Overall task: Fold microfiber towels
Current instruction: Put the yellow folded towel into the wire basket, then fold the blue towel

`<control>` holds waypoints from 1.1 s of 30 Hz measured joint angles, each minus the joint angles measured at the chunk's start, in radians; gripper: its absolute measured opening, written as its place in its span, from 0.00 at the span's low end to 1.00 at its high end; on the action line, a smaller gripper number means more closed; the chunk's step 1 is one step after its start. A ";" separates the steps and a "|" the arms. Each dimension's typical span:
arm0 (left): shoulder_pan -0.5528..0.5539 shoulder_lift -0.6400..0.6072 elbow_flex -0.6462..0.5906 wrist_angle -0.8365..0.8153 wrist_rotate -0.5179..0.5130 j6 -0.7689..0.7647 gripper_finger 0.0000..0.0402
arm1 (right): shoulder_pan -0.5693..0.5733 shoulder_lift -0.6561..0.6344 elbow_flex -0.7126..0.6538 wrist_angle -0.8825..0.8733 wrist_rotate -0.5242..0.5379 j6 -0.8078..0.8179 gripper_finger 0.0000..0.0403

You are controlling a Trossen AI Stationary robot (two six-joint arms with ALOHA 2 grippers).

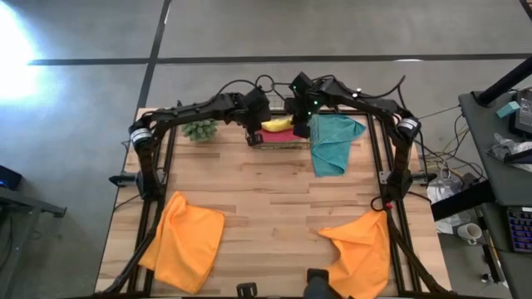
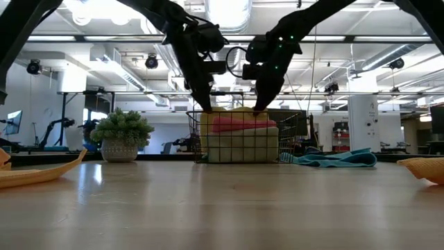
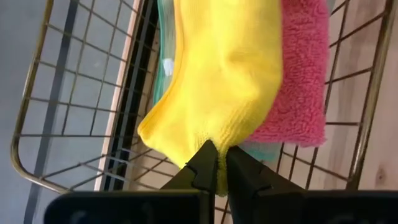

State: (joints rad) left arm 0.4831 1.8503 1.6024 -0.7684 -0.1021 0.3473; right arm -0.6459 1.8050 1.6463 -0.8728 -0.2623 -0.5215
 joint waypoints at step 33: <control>-0.071 -0.227 -0.004 -0.067 -0.064 -0.159 0.40 | 0.013 -0.322 -0.125 -0.233 -0.081 0.191 0.34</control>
State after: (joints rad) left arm 0.4126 1.6233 1.5979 -0.8354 -0.1665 0.1884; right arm -0.6327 1.4828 1.5217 -1.1055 -0.3436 -0.3301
